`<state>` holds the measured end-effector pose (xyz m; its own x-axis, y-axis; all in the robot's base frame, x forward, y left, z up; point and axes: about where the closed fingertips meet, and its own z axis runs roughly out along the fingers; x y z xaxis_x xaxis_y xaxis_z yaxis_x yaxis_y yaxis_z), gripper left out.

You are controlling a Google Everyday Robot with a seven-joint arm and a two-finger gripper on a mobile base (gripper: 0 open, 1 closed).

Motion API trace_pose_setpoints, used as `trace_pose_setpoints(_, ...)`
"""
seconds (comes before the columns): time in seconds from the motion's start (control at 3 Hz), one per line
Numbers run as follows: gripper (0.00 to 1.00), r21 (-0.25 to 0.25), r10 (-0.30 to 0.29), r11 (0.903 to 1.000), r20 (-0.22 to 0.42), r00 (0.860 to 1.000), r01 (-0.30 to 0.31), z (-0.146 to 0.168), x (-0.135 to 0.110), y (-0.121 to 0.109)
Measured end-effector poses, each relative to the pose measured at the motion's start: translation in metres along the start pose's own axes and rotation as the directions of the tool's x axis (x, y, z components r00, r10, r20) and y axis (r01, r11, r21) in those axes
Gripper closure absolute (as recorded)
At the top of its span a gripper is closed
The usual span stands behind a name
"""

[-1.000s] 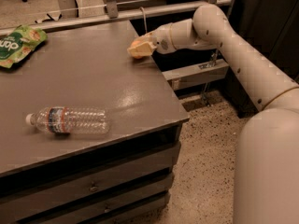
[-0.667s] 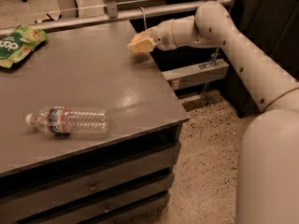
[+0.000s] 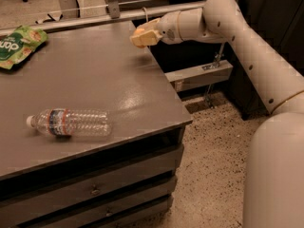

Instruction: Move orange near green rice chip bag

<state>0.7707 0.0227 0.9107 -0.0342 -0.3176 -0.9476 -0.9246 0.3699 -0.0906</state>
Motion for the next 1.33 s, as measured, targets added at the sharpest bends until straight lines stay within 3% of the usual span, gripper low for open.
trace_pose_setpoints(0.33, 1.00, -0.038, -0.024, 0.9990, 0.032, 0.999, 0.025, 0.031, -0.019, 0.006)
trace_pose_setpoints(0.67, 1.00, -0.092, -0.060, 0.9935, 0.088, 0.994, 0.068, 0.079, -0.056, 0.021)
trace_pose_setpoints(1.0, 1.00, -0.137, -0.110, 0.9829, 0.097, 0.989, 0.123, 0.125, -0.088, 0.039)
trace_pose_setpoints(1.33, 1.00, -0.174, -0.149, 0.9720, 0.065, 0.987, 0.158, 0.165, -0.097, 0.056)
